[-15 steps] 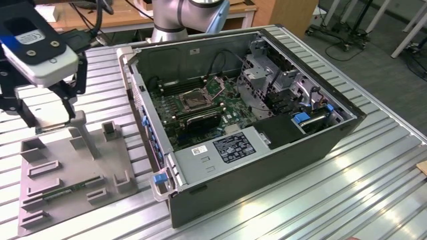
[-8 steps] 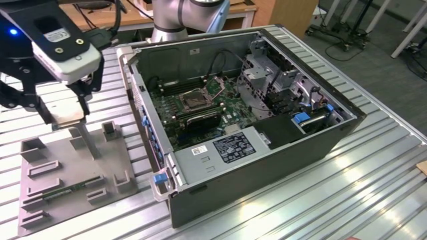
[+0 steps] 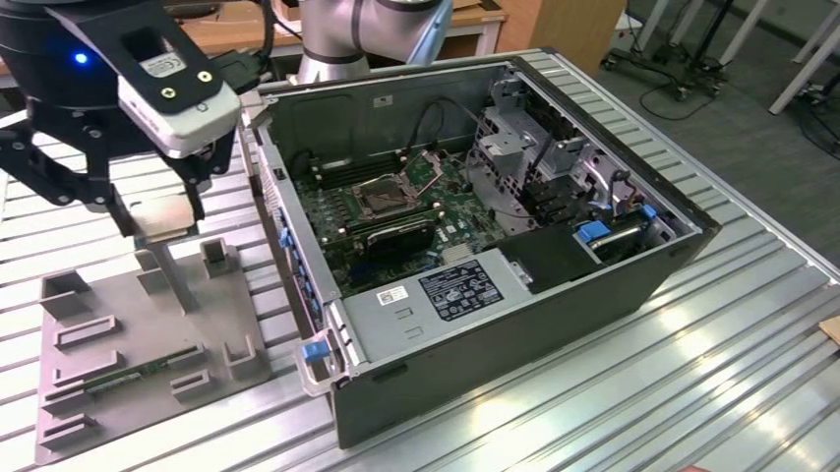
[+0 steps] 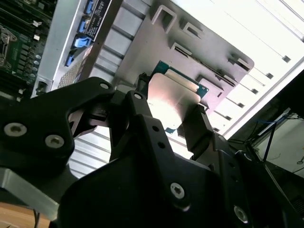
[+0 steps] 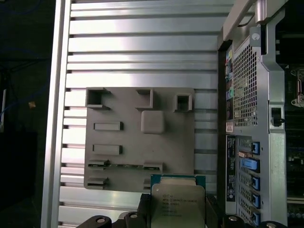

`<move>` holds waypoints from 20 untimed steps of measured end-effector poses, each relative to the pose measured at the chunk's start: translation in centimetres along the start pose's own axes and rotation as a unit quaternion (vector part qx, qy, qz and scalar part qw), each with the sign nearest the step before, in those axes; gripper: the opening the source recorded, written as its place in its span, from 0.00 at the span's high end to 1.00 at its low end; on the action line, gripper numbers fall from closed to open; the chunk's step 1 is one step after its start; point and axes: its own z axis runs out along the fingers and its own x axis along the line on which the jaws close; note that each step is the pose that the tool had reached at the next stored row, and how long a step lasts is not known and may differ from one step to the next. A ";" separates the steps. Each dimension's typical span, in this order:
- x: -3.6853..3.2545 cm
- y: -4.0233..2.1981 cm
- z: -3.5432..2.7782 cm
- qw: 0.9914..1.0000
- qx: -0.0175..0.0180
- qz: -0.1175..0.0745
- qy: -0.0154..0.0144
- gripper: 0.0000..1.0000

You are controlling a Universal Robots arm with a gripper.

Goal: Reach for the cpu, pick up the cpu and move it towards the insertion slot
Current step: 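Pick up the cpu and move it towards the insertion slot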

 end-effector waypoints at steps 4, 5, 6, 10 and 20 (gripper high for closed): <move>-0.79 -0.02 -0.01 1.000 0.000 0.000 0.000 0.46; -1.03 -0.02 -0.02 1.000 0.000 0.000 0.000 0.46; -1.27 -0.02 -0.02 1.000 0.000 0.000 0.000 0.46; -2.24 -0.04 -0.03 1.000 0.000 0.000 0.000 0.46; -4.39 -0.08 -0.05 1.000 0.000 0.000 0.000 0.46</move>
